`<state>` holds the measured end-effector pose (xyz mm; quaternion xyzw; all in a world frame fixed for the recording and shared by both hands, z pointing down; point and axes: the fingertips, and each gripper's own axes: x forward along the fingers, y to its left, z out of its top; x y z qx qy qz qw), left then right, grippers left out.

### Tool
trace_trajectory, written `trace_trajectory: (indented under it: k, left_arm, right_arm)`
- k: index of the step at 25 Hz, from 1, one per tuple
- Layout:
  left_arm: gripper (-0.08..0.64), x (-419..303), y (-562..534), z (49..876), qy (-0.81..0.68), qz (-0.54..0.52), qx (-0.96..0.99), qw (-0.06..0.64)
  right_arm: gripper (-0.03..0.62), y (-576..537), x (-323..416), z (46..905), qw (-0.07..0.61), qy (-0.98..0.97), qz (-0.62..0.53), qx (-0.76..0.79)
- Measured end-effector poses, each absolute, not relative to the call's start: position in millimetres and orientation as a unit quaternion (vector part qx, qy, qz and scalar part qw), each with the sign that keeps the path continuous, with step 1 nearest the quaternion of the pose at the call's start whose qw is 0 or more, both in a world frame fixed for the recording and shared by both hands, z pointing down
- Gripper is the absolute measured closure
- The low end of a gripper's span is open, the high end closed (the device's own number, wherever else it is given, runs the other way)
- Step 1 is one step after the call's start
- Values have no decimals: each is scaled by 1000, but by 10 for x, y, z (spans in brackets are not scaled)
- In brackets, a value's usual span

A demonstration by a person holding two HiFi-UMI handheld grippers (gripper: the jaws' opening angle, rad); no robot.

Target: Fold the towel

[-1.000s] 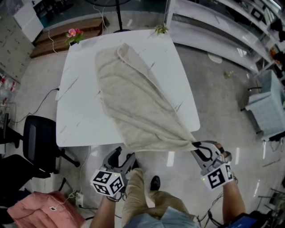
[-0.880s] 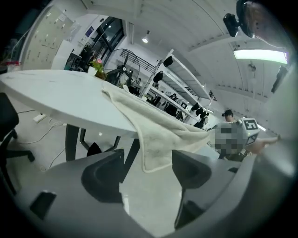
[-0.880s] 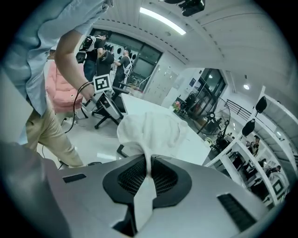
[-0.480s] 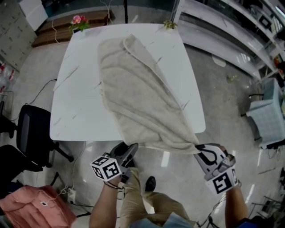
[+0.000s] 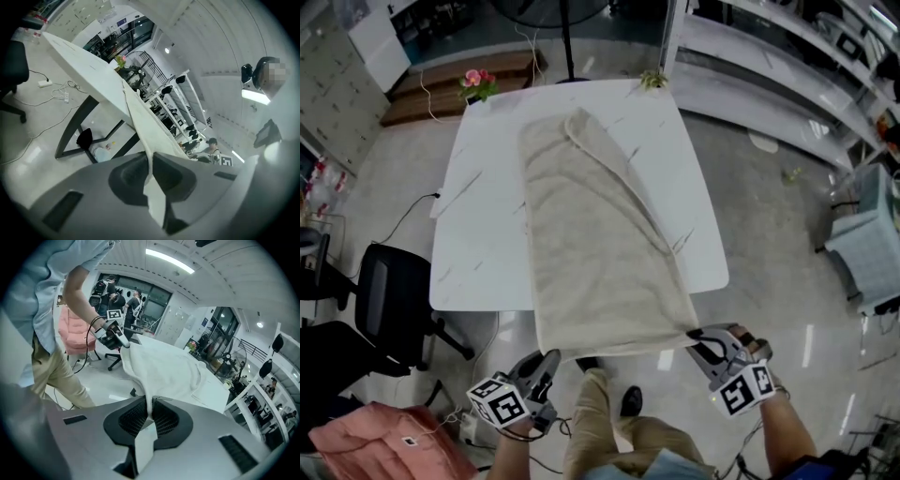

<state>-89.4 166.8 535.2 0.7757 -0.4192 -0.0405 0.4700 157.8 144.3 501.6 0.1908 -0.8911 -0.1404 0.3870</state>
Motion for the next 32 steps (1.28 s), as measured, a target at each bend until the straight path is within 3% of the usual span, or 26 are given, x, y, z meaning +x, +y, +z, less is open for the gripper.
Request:
trace_trajectory:
  k: [11,12,13,14,17,23,32]
  left_arm:
    - [538,-911,2074,5852,-426,-8,761,489]
    - [509,-889,2075,5922,-428,-4,761,488]
    - [372,-872,2075,5973,-433,3,761,483]
    - [261,-867,2078,5992,-439,13,762,475]
    - [255,-912,2115,5852,-465,53,766,442]
    - [255,-950,1885,4847,-497,51,794,347]
    - [273,-1072,349,2595,-522,-58,843,118]
  right_arm:
    - [555,1867,1462,5641,429,-887,-91,144]
    - [525,1887,1453,5724,435,-887,-70,137]
    - [436,1912,1421,5779,437,-889,-50,129]
    - [386,1930,1368,5784,433,-892,-37,123]
    - [376,1879,1174,5544,400,-906,-28,133]
    - [380,1456,850,4604,323,-925,-51,194]
    - [406,105,477,2819,203,-910,-148,329]
